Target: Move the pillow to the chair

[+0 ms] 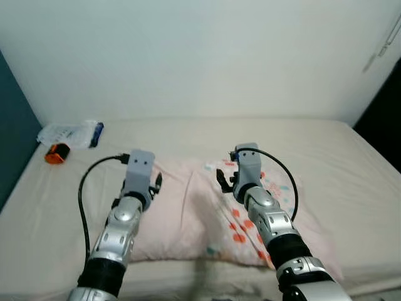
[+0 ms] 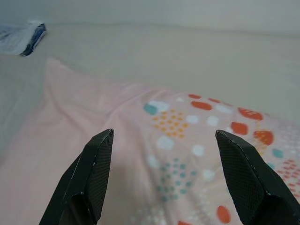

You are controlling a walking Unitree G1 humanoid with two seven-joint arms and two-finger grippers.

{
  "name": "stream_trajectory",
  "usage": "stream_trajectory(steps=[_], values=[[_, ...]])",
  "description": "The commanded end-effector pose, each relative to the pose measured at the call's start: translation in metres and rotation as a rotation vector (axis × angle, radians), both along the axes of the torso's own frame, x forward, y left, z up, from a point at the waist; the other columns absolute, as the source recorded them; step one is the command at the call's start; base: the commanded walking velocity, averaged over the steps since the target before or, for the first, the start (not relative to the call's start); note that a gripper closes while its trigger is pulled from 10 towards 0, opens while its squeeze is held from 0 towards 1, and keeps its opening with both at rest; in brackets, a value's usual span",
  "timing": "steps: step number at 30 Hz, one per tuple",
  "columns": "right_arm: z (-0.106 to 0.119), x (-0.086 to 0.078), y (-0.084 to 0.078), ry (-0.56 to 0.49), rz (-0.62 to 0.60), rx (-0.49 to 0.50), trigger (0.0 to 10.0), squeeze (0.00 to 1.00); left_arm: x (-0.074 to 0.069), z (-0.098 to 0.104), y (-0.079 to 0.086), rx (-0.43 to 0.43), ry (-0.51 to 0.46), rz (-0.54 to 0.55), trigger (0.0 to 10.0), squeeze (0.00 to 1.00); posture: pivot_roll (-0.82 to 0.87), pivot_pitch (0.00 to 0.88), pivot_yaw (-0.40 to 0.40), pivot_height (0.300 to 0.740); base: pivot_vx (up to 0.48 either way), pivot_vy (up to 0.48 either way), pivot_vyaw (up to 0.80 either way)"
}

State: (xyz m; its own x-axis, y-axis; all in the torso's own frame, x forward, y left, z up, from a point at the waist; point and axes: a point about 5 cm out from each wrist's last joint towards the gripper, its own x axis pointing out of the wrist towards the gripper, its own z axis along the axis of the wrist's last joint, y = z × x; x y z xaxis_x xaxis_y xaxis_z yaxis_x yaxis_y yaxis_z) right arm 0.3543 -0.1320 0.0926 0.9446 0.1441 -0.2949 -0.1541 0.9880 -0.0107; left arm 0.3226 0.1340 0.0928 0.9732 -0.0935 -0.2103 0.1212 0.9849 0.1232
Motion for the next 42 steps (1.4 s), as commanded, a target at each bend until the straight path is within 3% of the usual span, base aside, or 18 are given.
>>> stream_trajectory(steps=[1,21,30,34,42], values=[[-0.0009,0.0003,0.0001,0.002,-0.003,0.000,10.0,0.00,-0.0007,-0.0019,-0.0003,0.008,0.004,-0.004,10.0,0.00,-0.02,0.000,-0.034,0.740,0.000,0.000,0.00],[0.0030,0.0043,0.0058,-0.009,0.014,0.000,10.0,0.00,-0.0010,-0.0017,0.0052,0.052,-0.008,0.021,10.0,0.00,0.00,0.000,-0.051,0.740,0.000,0.000,0.00],[0.0018,0.0039,0.0045,-0.007,0.005,0.002,10.0,0.00,-0.0018,-0.0033,0.0025,0.061,0.000,0.009,10.0,0.00,0.00,0.000,-0.044,0.740,0.000,-0.474,0.00],[0.0020,0.0044,0.0034,-0.007,0.001,0.002,10.0,0.00,-0.0009,-0.0031,0.0043,0.027,0.006,0.031,10.0,0.00,0.00,0.000,-0.044,0.740,0.000,0.000,0.00],[0.0025,0.0049,0.0038,-0.010,0.001,0.003,10.0,0.00,-0.0014,-0.0038,0.0049,0.037,0.008,0.031,10.0,0.00,0.00,0.000,-0.044,0.740,0.000,0.000,0.00]])
